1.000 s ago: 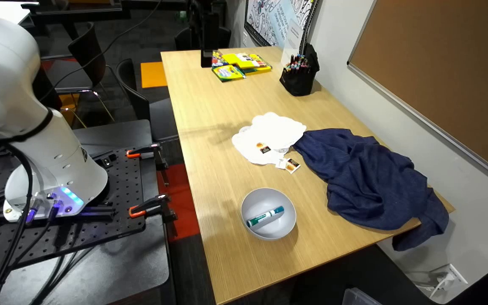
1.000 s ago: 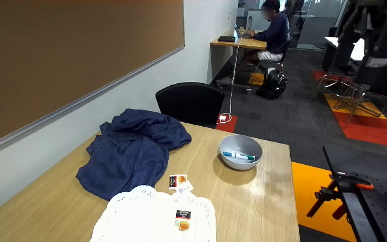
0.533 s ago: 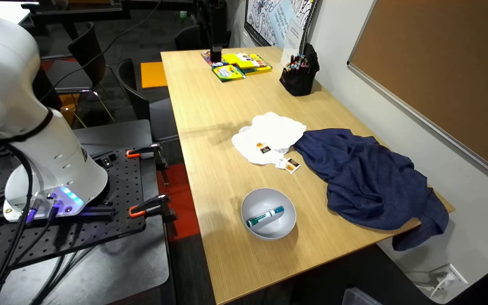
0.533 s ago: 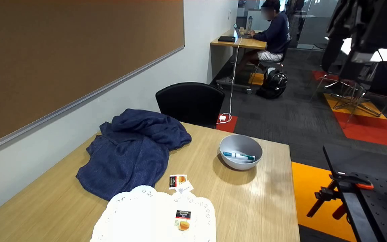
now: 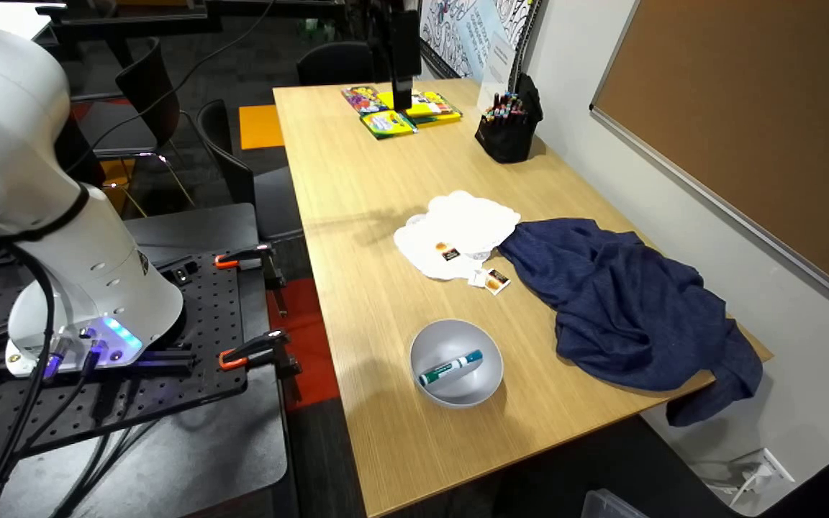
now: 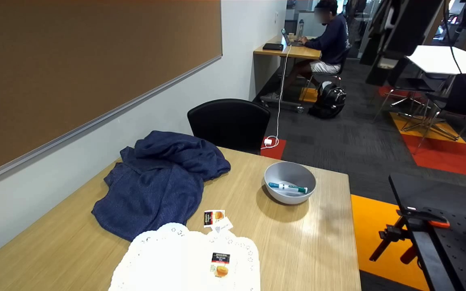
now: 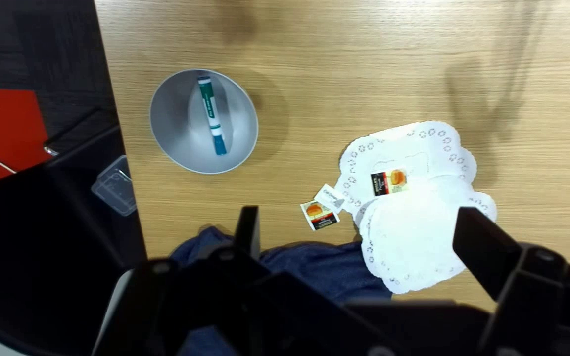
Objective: Take the marker out of the bowl and put it on the table
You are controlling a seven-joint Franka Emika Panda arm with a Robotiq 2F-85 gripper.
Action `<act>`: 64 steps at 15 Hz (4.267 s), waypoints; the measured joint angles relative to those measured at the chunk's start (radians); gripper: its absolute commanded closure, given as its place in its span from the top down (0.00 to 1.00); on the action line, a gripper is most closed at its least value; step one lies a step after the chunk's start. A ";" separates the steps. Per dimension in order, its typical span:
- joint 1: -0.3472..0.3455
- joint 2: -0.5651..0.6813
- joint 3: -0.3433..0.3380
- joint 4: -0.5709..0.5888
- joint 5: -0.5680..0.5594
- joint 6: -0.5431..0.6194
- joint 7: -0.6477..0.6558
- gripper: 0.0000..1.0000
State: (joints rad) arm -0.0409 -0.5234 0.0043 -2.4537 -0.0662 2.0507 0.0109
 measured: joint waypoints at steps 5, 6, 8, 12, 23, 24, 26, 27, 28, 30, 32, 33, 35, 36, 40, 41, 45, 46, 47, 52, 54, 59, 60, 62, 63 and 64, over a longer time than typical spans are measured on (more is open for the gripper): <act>-0.046 0.065 -0.073 0.037 -0.057 0.007 -0.038 1.00; -0.052 0.079 -0.090 0.037 -0.068 0.019 -0.062 1.00; -0.058 0.110 -0.120 0.037 -0.091 0.050 -0.127 1.00; -0.059 0.186 -0.166 0.033 -0.119 0.149 -0.269 1.00; -0.064 0.297 -0.195 0.038 -0.126 0.250 -0.338 1.00; -0.064 0.300 -0.194 0.037 -0.126 0.263 -0.338 1.00; -0.064 0.324 -0.195 0.035 -0.120 0.325 -0.339 1.00; -0.064 0.347 -0.197 0.035 -0.113 0.364 -0.341 1.00; -0.065 0.373 -0.201 0.035 -0.101 0.403 -0.344 1.00; -0.066 0.434 -0.212 0.038 -0.052 0.470 -0.379 1.00; -0.075 0.500 -0.217 0.052 0.013 0.507 -0.428 1.00; -0.081 0.534 -0.217 0.063 0.041 0.513 -0.452 1.00; -0.096 0.599 -0.217 0.091 0.061 0.515 -0.475 1.00; -0.104 0.632 -0.217 0.107 0.061 0.517 -0.475 1.00; -0.131 0.772 -0.213 0.167 0.048 0.580 -0.461 1.00; -0.136 0.807 -0.211 0.182 0.045 0.598 -0.451 1.00; -0.147 0.930 -0.199 0.239 0.033 0.618 -0.404 1.00; -0.147 0.945 -0.198 0.247 0.031 0.618 -0.398 1.00; -0.147 0.953 -0.197 0.253 0.031 0.618 -0.398 1.00; -0.156 0.956 -0.184 0.257 0.023 0.620 -0.400 1.00; -0.168 0.960 -0.166 0.246 0.009 0.640 -0.401 1.00; -0.208 0.994 -0.119 0.202 0.007 0.730 -0.423 1.00; -0.217 1.004 -0.112 0.198 0.007 0.748 -0.427 1.00; -0.236 1.028 -0.099 0.197 0.006 0.785 -0.442 1.00; -0.248 1.041 -0.091 0.198 0.006 0.801 -0.450 1.00; -0.259 1.054 -0.083 0.200 0.006 0.813 -0.459 1.00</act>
State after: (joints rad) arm -0.2999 0.5309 -0.0785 -2.2541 -0.0605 2.8642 -0.4484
